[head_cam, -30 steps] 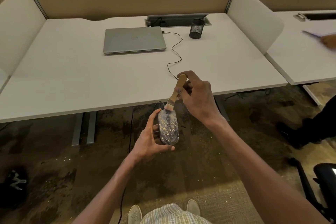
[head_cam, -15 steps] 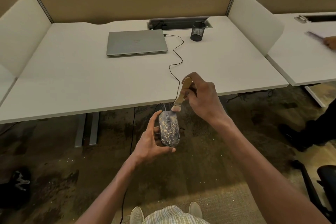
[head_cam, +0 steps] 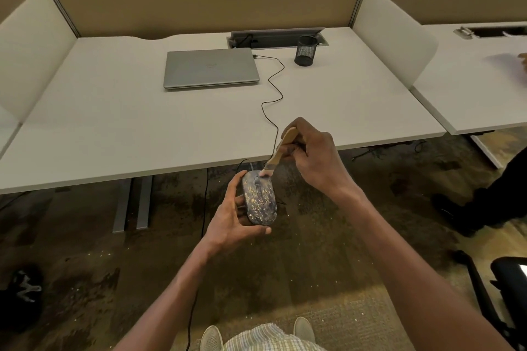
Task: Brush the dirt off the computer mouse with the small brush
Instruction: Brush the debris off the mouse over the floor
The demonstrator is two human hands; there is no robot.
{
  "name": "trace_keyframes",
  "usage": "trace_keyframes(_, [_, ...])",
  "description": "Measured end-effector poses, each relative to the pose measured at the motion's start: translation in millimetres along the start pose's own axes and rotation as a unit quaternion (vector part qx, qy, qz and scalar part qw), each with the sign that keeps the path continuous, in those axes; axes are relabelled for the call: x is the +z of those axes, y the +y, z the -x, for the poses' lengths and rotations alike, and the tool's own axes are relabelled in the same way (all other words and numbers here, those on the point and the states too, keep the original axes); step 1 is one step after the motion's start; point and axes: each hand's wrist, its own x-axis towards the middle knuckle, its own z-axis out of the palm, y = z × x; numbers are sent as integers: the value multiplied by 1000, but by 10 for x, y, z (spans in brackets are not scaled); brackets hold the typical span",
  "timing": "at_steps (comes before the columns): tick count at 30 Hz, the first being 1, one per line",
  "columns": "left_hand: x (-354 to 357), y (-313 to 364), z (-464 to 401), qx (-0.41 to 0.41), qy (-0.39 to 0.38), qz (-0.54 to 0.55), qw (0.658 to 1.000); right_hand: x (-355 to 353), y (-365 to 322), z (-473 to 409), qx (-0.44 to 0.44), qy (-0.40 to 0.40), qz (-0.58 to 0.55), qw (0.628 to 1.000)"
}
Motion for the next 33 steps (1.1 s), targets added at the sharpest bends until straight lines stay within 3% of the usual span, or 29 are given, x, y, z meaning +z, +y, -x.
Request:
trace_keyframes(7, [-23, 20, -11, -2, 8, -17, 1000, -38, -8, -7, -6, 28, 18, 999])
trace_keyframes(25, [-48, 40, -92, -23, 14, -20, 999, 12, 6, -28, -4, 9, 55, 998])
trace_keyframes(33, [-37, 75, -137, -19, 17, -25, 999, 154, -77, -69, 46, 130, 23, 990])
